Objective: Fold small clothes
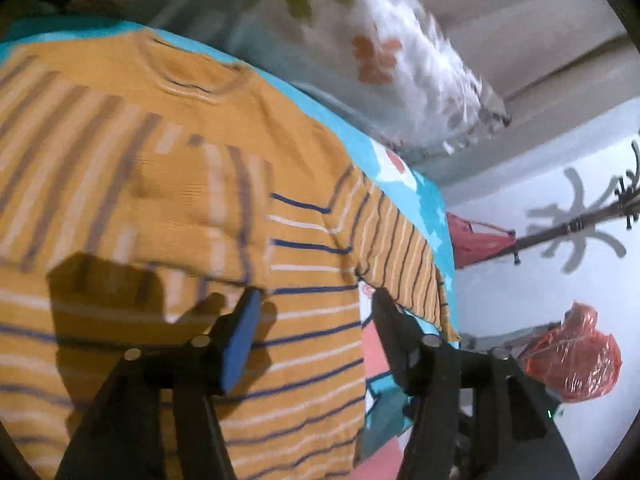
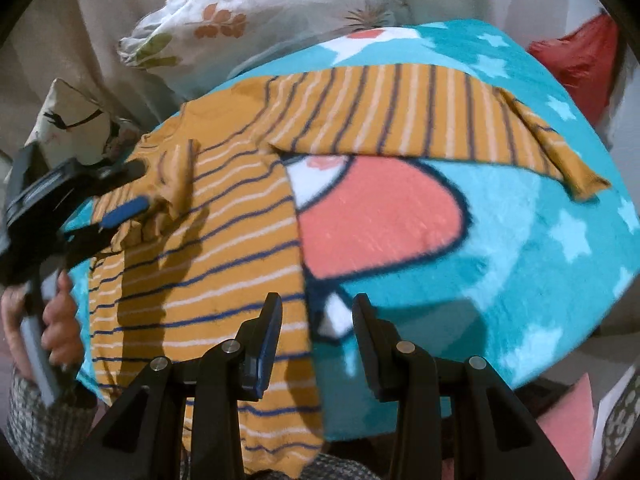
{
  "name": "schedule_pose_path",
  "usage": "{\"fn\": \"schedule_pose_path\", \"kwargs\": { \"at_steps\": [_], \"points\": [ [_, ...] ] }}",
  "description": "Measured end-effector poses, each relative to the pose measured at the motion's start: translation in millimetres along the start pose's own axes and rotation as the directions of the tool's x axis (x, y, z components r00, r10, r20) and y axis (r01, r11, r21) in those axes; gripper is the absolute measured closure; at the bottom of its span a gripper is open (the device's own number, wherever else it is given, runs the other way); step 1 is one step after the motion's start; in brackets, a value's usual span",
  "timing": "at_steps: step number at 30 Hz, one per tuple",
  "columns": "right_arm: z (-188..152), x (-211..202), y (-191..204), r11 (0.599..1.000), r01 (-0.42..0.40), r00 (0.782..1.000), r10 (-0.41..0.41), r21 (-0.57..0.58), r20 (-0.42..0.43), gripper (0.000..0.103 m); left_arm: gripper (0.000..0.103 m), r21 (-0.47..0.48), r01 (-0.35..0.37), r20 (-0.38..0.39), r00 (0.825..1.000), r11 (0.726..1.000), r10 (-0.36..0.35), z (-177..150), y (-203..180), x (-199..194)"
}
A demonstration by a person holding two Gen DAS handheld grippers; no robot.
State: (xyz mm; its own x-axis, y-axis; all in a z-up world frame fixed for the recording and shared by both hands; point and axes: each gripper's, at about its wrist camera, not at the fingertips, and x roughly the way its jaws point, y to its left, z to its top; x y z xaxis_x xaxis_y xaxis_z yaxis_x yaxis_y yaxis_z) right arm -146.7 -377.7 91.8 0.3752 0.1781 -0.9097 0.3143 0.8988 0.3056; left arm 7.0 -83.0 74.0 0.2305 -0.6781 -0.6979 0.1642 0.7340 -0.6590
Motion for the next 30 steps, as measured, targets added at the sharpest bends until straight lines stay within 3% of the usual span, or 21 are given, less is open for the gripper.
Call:
{"fn": "schedule_pose_path", "kwargs": {
  "at_steps": [3, 8, 12, 16, 18, 19, 20, 21, 22, 25, 26, 29, 30],
  "points": [
    [15.6, 10.4, 19.4, 0.997, -0.044, 0.999, 0.044, -0.064, -0.002, 0.063, 0.037, -0.015, -0.099, 0.049, 0.994, 0.995, 0.1, -5.5, 16.5, -39.5],
    [45.6, 30.4, 86.8, 0.964, -0.104, 0.994, 0.112, -0.245, 0.018, 0.051, 0.036, -0.074, -0.277, 0.109, 0.953, 0.958, 0.284, -31.0, 53.5, -94.9],
    [56.7, 61.6, 164.5, 0.89, -0.085, 0.993, 0.112, -0.449, 0.035, 0.05, 0.036, -0.165, -0.331, 0.115, 0.929, 0.929, 0.351, -49.9, 85.2, -119.3],
    [50.7, 108.8, 231.4, 0.783, -0.028, 0.998, 0.055, -0.621, 0.025, 0.048, 0.036, -0.22, -0.372, 0.115, 0.908, 0.902, 0.403, -65.3, 105.2, -135.1],
    [47.1, 132.2, 248.2, 0.741, 0.039, 0.999, -0.01, -0.671, 0.047, 0.049, 0.036, -0.226, -0.394, 0.119, 0.897, 0.891, 0.426, -70.0, 108.2, -139.0],
    [45.2, 143.4, 254.5, 0.706, 0.104, 0.994, -0.063, -0.7, 0.085, 0.051, 0.036, -0.231, -0.401, 0.119, 0.892, 0.886, 0.435, -71.8, 110.7, -141.6],
    [44.6, 149.8, 256.7, 0.679, 0.152, 0.988, -0.099, -0.718, 0.116, 0.079, 0.036, -0.236, -0.402, 0.119, 0.892, 0.885, 0.437, -73.2, 112.4, -143.9],
    [46.3, 151.3, 254.2, 0.677, 0.162, 0.987, -0.11, -0.718, 0.119, 0.098, 0.036, -0.243, -0.4, 0.12, 0.892, 0.884, 0.437, -73.5, 114.5, -145.1],
    [52.6, 148.9, 248.9, 0.697, 0.156, 0.988, -0.104, -0.7, 0.116, 0.098, 0.036, -0.248, -0.399, 0.123, 0.891, 0.883, 0.437, -74.2, 116.7, -146.7],
    [82.7, 125.1, 215.5, 0.813, 0.129, 0.989, -0.061, -0.568, 0.136, 0.098, 0.036, -0.271, -0.388, 0.12, 0.894, 0.881, 0.431, -75.3, 124.3, -147.4],
    [97.3, 114.9, 193.3, 0.864, 0.108, 0.989, -0.045, -0.491, 0.138, 0.098, 0.036, -0.276, -0.382, 0.118, 0.897, 0.882, 0.426, -73.8, 125.3, -145.7],
    [123.6, 97.2, 127.5, 0.959, 0.023, 0.994, 0.008, -0.281, 0.106, 0.097, 0.036, -0.273, -0.372, 0.102, 0.906, 0.887, 0.412, -70.2, 124.2, -137.6],
    [126.8, 95.1, 109.0, 0.974, -0.003, 0.995, 0.024, -0.225, 0.092, 0.094, 0.036, -0.265, -0.371, 0.099, 0.908, 0.89, 0.408, -68.5, 122.1, -134.5]
  ]
}}
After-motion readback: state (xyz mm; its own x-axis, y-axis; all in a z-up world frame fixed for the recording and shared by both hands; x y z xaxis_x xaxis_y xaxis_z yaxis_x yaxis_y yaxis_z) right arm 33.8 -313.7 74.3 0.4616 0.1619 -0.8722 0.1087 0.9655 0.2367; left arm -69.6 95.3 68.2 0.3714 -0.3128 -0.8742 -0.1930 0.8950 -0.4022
